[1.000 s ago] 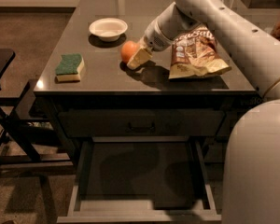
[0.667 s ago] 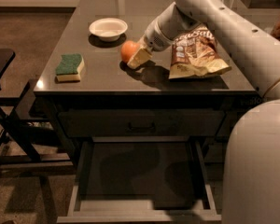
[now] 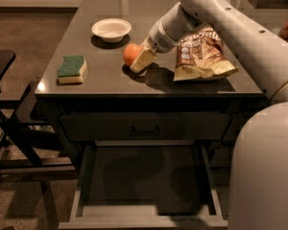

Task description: Place orange into middle drawer

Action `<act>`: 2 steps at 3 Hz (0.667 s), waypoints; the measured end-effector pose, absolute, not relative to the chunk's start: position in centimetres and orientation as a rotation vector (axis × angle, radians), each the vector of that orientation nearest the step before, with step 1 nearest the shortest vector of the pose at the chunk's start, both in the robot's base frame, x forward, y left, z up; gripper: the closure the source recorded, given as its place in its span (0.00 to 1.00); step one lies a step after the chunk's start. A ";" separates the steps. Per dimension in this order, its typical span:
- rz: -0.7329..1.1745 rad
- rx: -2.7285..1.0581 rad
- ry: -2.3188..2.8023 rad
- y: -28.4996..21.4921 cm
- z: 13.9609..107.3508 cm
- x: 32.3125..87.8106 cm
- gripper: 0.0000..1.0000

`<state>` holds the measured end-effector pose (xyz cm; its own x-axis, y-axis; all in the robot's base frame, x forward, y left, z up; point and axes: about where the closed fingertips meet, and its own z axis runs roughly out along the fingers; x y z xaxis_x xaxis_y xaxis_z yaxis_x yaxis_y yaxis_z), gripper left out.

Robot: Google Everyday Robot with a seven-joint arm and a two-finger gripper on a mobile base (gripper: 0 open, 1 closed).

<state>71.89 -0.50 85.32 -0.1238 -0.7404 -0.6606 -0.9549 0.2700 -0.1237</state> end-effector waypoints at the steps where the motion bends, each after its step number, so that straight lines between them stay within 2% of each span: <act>1: 0.395 -1.541 1.869 0.2 87.1 71.1 1.00; 2: 0.351 -1.545 1.814 0.9 88.9 69.0 1.00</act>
Offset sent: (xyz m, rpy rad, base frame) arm -0.0572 0.0185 0.0601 -0.0059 -0.1930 0.0326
